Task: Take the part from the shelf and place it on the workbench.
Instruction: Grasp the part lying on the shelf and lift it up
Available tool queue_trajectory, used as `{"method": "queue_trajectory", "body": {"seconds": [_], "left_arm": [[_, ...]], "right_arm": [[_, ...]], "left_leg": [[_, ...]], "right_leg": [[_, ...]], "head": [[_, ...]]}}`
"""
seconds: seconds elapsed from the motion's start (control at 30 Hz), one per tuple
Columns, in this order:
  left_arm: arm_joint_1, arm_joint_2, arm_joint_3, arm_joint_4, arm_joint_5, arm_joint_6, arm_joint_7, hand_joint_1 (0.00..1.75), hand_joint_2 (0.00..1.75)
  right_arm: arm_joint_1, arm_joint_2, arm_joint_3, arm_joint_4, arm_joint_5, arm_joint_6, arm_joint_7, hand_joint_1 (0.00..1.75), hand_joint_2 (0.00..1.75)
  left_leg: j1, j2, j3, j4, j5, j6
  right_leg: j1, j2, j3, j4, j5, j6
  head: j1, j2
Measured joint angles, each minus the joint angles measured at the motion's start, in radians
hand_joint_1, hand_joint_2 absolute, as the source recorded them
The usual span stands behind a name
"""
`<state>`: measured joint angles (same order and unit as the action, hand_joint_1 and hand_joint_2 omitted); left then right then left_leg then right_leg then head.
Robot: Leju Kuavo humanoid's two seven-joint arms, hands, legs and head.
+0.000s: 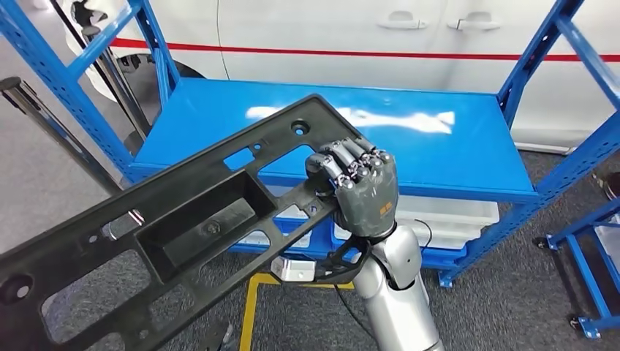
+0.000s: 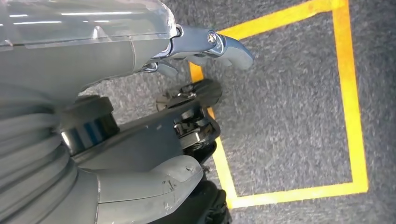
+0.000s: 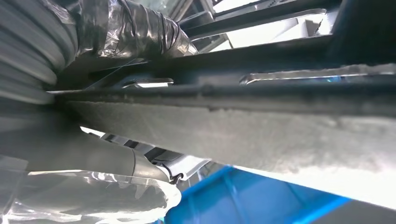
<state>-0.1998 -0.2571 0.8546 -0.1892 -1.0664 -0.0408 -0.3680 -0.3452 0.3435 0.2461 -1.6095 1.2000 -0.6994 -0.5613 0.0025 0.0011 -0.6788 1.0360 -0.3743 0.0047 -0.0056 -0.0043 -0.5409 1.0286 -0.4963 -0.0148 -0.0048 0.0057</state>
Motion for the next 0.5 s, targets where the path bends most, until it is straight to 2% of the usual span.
{"method": "queue_trajectory", "body": {"seconds": [0.03, 0.07, 0.1, 0.13, 0.17, 0.2, 0.23, 0.27, 0.3, 0.33, 0.37, 0.4, 0.43, 0.47, 0.5], "left_arm": [[0.001, 0.000, 0.000, 0.000, 0.000, 0.000, 0.000, 0.00, 1.75], [0.001, 0.000, 0.000, 0.000, 0.000, 0.000, 0.000, 0.00, 1.75], [0.002, 0.000, 0.000, 0.000, 0.000, 0.000, 0.000, 0.00, 1.75], [0.002, 0.000, 0.000, 0.000, 0.000, 0.000, 0.000, 0.00, 1.75], [0.002, 0.000, 0.000, 0.000, 0.000, 0.000, 0.000, 0.00, 1.75], [0.002, 0.000, 0.000, 0.000, 0.000, 0.000, 0.000, 0.00, 1.75], [0.002, 0.000, 0.000, 0.000, 0.000, 0.000, 0.000, 0.00, 1.75], [0.002, 0.000, -0.001, 0.000, 0.000, 0.001, 0.000, 0.00, 1.75], [0.000, 0.000, -0.001, 0.000, -0.001, 0.001, 0.000, 0.00, 1.75], [-0.001, 0.000, -0.003, 0.000, -0.001, 0.002, 0.000, 0.00, 1.75], [-0.002, 0.000, -0.004, 0.000, -0.001, 0.002, 0.000, 0.00, 1.75], [-0.003, 0.000, -0.005, 0.000, -0.001, 0.003, -0.001, 0.00, 1.75], [-0.003, 0.000, -0.006, 0.000, -0.001, 0.003, -0.002, 0.00, 1.75], [-0.002, 0.000, -0.006, 0.000, -0.001, 0.003, -0.002, 0.00, 1.75], [-0.002, -0.001, -0.006, 0.000, -0.001, 0.003, -0.003, 0.00, 1.75]], "right_arm": [[0.000, 0.000, 0.001, 0.000, 0.000, 0.000, 0.000, 1.75, 1.75], [0.000, 0.000, 0.001, 0.000, 0.000, 0.000, 0.000, 1.75, 1.75], [0.000, 0.000, 0.002, 0.000, 0.000, 0.000, 0.000, 1.75, 1.75], [0.000, 0.000, 0.002, 0.000, 0.000, 0.000, 0.000, 1.75, 1.75], [0.001, 0.000, 0.002, 0.000, 0.000, 0.000, 0.000, 1.75, 1.75], [0.001, 0.000, 0.002, 0.000, 0.000, 0.000, 0.000, 1.75, 1.75], [0.002, 0.000, 0.002, 0.000, 0.000, 0.000, 0.000, 1.75, 1.75], [0.002, 0.000, 0.002, 0.000, 0.000, 0.000, 0.000, 1.75, 1.75], [0.002, 0.000, 0.002, 0.000, 0.000, 0.000, 0.000, 1.75, 1.75], [0.003, 0.000, 0.002, -0.002, 0.000, 0.000, 0.000, 1.75, 1.75], [0.003, 0.000, 0.002, -0.003, 0.001, 0.000, 0.000, 1.75, 1.75], [0.003, 0.000, 0.004, -0.004, 0.003, 0.000, 0.001, 1.75, 1.75], [0.003, 0.000, 0.006, -0.005, 0.005, 0.000, 0.002, 1.75, 1.75], [0.003, 0.000, 0.009, -0.005, 0.007, 0.000, 0.003, 1.75, 1.75], [0.003, -0.001, 0.011, -0.005, 0.009, 0.000, 0.006, 1.75, 1.75]], "left_leg": [[0.001, -0.001, -0.012, 0.025, -0.033, -0.005], [0.004, -0.002, -0.028, 0.071, -0.083, -0.008], [0.005, -0.002, -0.044, 0.130, -0.136, -0.012], [0.007, -0.001, -0.056, 0.192, -0.175, -0.015], [0.008, -0.001, -0.058, 0.241, -0.191, -0.017], [0.008, -0.001, -0.048, 0.264, -0.182, -0.019], [0.009, -0.001, -0.022, 0.255, -0.157, -0.019], [0.009, -0.001, 0.022, 0.214, -0.131, -0.019], [0.009, -0.002, 0.078, 0.149, -0.123, -0.017], [0.007, -0.002, 0.133, 0.073, -0.129, -0.014], [0.005, -0.003, 0.172, 0.015, -0.142, -0.009], [0.002, -0.004, 0.192, -0.022, -0.156, -0.004], [-0.001, -0.005, 0.195, -0.035, -0.156, 0.002], [0.000, -0.004, 0.189, -0.035, -0.146, 0.009], [0.001, -0.002, 0.182, -0.037, -0.134, 0.016]], "right_leg": [[-0.003, -0.002, -0.011, -0.003, 0.012, -0.008], [-0.003, -0.004, -0.024, -0.004, 0.025, -0.013], [-0.003, -0.005, -0.039, -0.004, 0.037, -0.017], [-0.002, -0.006, -0.055, -0.003, 0.049, -0.018], [-0.002, -0.007, -0.072, -0.003, 0.062, -0.018], [-0.001, -0.007, -0.088, -0.002, 0.075, -0.016], [-0.002, -0.007, -0.105, -0.001, 0.087, -0.015], [-0.002, -0.007, -0.122, 0.001, 0.100, -0.012], [-0.003, -0.007, -0.135, 0.004, 0.111, -0.008], [-0.002, -0.007, -0.146, 0.006, 0.121, -0.003], [-0.002, -0.008, -0.152, 0.006, 0.131, 0.003], [-0.002, -0.009, -0.153, 0.004, 0.141, 0.009], [-0.002, -0.009, -0.154, 0.001, 0.151, 0.016], [-0.002, -0.009, -0.155, -0.002, 0.158, 0.022], [-0.004, -0.007, -0.160, 0.003, 0.151, 0.027]], "head": [[0.000, 0.000], [-0.001, 0.000], [-0.002, 0.000], [-0.002, 0.000], [-0.002, 0.000], [-0.002, 0.000], [-0.002, 0.000], [-0.002, 0.000], [-0.002, 0.000], [-0.001, 0.000], [-0.001, 0.000], [-0.001, 0.000], [-0.001, 0.000], [-0.001, 0.000], [-0.001, 0.000]]}}
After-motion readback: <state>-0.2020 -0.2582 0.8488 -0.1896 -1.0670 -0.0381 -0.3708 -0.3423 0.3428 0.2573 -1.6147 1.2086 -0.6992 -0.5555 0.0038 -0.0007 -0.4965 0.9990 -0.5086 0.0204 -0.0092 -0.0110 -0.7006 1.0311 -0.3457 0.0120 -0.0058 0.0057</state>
